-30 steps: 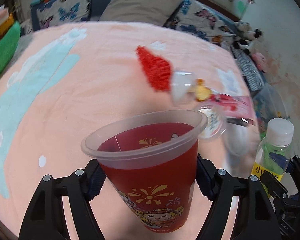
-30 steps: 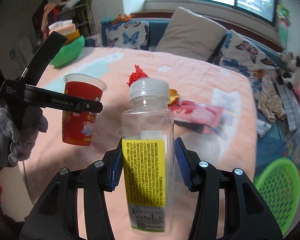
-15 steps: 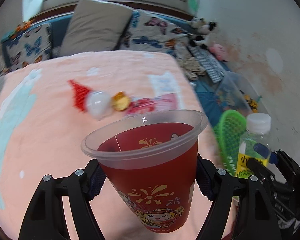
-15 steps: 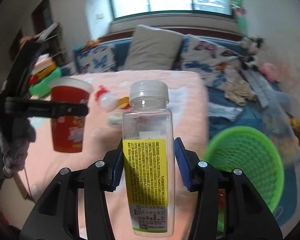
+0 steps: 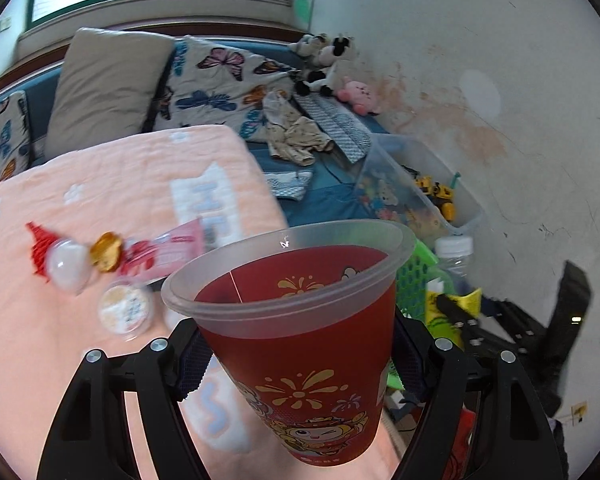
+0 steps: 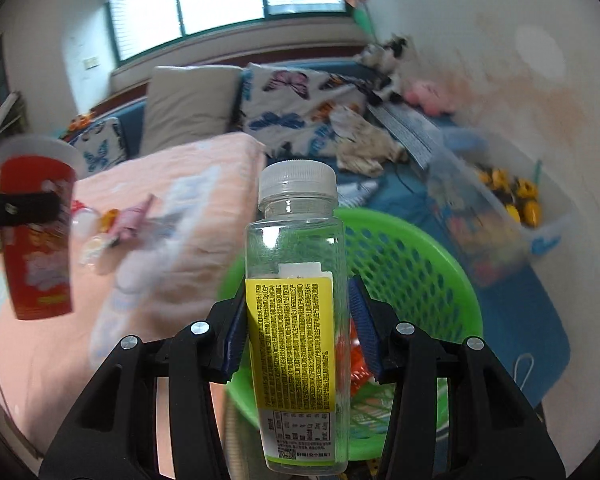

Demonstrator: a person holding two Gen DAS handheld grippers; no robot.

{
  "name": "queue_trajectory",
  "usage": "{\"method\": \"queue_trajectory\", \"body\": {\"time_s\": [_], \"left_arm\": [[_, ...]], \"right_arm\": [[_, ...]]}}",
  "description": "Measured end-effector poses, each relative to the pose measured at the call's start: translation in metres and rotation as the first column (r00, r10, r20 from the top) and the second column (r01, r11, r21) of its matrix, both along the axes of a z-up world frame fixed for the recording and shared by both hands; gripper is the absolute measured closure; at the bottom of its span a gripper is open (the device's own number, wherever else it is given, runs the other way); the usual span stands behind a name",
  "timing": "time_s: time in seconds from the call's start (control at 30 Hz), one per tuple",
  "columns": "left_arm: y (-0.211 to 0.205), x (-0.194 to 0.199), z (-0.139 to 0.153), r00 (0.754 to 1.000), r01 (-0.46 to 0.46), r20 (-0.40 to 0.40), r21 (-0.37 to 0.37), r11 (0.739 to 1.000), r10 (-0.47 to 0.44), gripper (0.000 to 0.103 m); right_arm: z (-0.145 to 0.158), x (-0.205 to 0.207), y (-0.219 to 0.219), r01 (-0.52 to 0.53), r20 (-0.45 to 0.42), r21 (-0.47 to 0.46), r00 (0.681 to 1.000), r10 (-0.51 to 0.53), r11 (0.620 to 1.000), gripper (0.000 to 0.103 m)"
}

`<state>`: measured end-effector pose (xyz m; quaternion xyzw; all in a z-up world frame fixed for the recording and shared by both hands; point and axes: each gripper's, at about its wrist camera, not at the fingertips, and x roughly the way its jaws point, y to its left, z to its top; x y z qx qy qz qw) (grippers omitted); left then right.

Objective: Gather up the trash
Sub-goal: 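Carry the bottle over the green basket with the right tool while the left tool lifts the red cup, then release the bottle into the basket while the left tool drops the red cup in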

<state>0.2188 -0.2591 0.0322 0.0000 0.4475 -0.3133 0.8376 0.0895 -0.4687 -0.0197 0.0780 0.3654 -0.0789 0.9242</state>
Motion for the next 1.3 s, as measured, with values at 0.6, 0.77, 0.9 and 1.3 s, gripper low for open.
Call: {"method": "queue_trajectory", "body": {"time_s": [0.6, 0.77, 0.9, 1.3], "left_arm": [[-0.081, 0.005, -0.024, 0.992, 0.116, -0.046, -0.028, 0.993, -0.117, 0.029], [-0.1, 0.006, -0.035, 0.989, 0.136, -0.054, -0.016, 0.991, -0.136, 0.029], [-0.115, 0.005, -0.046, 0.987, 0.149, -0.065, -0.003, 0.989, -0.149, 0.029], [-0.128, 0.006, -0.069, 0.979, 0.171, -0.116, 0.015, 0.985, -0.168, 0.022]], "right_arm": [[-0.027, -0.012, -0.035, 0.088, -0.027, 0.037, 0.996, -0.087, 0.995, 0.043], [-0.016, -0.027, -0.033, 0.086, 0.009, 0.027, 0.996, -0.086, 0.996, 0.043], [-0.01, -0.039, -0.032, 0.084, 0.031, 0.025, 0.996, -0.085, 0.996, 0.043], [-0.004, -0.051, -0.029, 0.09, 0.052, 0.012, 0.995, -0.09, 0.996, 0.039]]}}
